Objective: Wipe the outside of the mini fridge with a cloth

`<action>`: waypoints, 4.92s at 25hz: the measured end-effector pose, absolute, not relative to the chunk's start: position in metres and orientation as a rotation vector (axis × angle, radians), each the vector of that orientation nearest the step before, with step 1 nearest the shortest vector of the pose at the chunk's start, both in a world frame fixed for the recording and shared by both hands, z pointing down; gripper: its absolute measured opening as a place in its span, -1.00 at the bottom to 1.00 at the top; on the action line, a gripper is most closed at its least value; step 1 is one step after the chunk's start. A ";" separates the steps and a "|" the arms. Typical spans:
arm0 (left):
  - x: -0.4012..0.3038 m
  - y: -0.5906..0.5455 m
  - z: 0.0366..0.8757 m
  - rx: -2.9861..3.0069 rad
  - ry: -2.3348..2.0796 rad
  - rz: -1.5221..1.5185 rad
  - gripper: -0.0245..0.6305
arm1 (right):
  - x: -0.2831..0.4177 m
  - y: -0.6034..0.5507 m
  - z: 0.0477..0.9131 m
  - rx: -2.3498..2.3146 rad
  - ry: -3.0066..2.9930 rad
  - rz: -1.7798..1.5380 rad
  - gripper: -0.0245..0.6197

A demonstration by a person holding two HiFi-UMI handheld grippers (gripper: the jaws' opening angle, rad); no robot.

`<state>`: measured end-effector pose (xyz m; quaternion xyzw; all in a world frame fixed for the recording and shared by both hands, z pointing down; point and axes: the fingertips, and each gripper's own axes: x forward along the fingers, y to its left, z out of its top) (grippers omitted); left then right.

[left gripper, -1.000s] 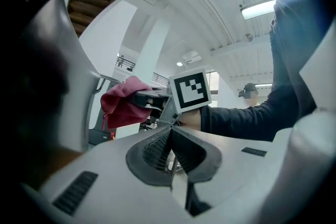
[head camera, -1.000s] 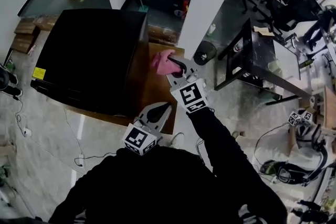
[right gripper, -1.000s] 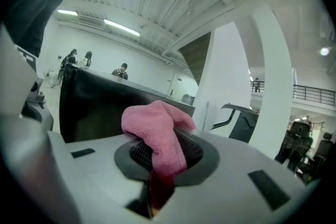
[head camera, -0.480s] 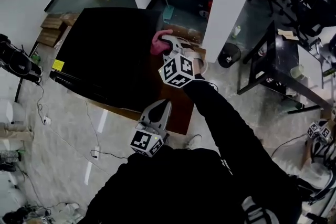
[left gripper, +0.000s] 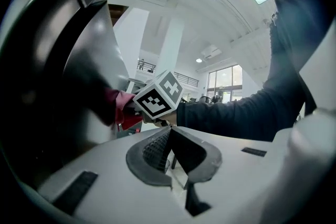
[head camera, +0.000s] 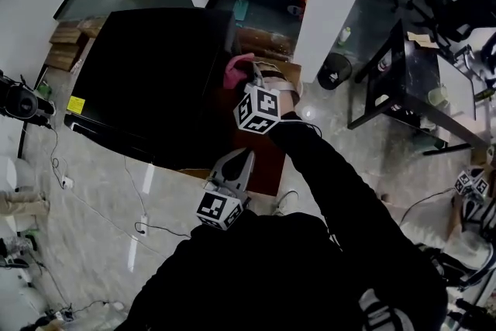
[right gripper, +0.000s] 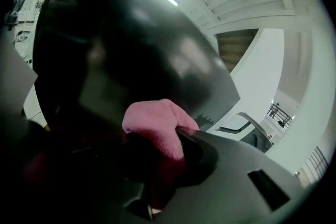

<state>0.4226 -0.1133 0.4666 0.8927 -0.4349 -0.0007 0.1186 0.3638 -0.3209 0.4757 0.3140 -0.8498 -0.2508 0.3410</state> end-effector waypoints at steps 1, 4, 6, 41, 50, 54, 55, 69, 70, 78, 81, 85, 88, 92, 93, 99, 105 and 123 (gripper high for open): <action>0.422 -0.114 0.473 2.609 -1.262 0.011 -0.91 | 0.364 -0.322 0.486 0.806 -2.201 -0.639 -0.75; 0.420 -0.115 0.493 2.598 -1.232 0.040 -0.91 | 0.363 -0.323 0.519 0.770 -2.169 -0.596 -0.75; 0.417 -0.116 0.504 2.595 -1.213 0.057 -0.91 | 0.361 -0.324 0.542 0.746 -2.151 -0.567 -0.75; 0.413 -0.118 0.573 2.529 -1.118 0.187 -0.91 | 0.384 -0.322 0.719 0.591 -2.025 -0.339 -0.74; 0.437 -0.085 0.493 2.604 -1.234 0.080 -0.91 | 0.424 -0.244 0.559 0.749 -2.220 -0.442 -0.74; 0.429 -0.075 0.464 2.600 -1.337 0.018 -0.91 | 0.421 -0.212 0.506 0.739 -2.288 -0.502 -0.74; 0.426 -0.073 0.456 2.600 -1.365 0.007 -0.91 | 0.419 -0.205 0.495 0.729 -2.297 -0.515 -0.74; 0.389 -0.033 0.419 2.673 -1.349 -0.011 -0.91 | 0.354 -0.155 0.416 0.707 -2.283 -0.650 -0.74; 0.385 -0.032 0.420 2.681 -1.332 -0.011 -0.91 | 0.348 -0.154 0.417 0.705 -2.270 -0.649 -0.74; 0.349 -0.021 0.438 2.707 -1.225 -0.009 -0.91 | 0.319 -0.149 0.427 0.757 -2.166 -0.659 -0.74; 0.343 -0.024 0.445 2.710 -1.187 -0.017 -0.91 | 0.320 -0.154 0.435 0.772 -2.114 -0.672 -0.74; 0.341 -0.024 0.456 2.722 -1.127 0.004 -0.91 | 0.320 -0.154 0.454 0.775 -2.054 -0.667 -0.74; 0.338 -0.022 0.468 2.718 -1.094 0.021 -0.91 | 0.318 -0.153 0.473 0.763 -2.025 -0.650 -0.74; 0.337 -0.021 0.489 2.703 -1.065 0.053 -0.91 | 0.317 -0.153 0.501 0.743 -2.002 -0.622 -0.74; 0.337 -0.020 0.495 2.696 -1.063 0.061 -0.91 | 0.318 -0.153 0.509 0.737 -1.997 -0.614 -0.74; 0.325 -0.023 0.535 2.647 -1.087 0.099 -0.91 | 0.317 -0.156 0.565 0.685 -1.967 -0.568 -0.74; 0.310 -0.026 0.571 2.603 -1.118 0.145 -0.91 | 0.315 -0.160 0.624 0.655 -1.948 -0.524 -0.74; 0.285 -0.021 0.622 2.486 -1.232 0.258 -0.91 | 0.307 -0.150 0.800 0.419 -1.891 -0.325 -0.74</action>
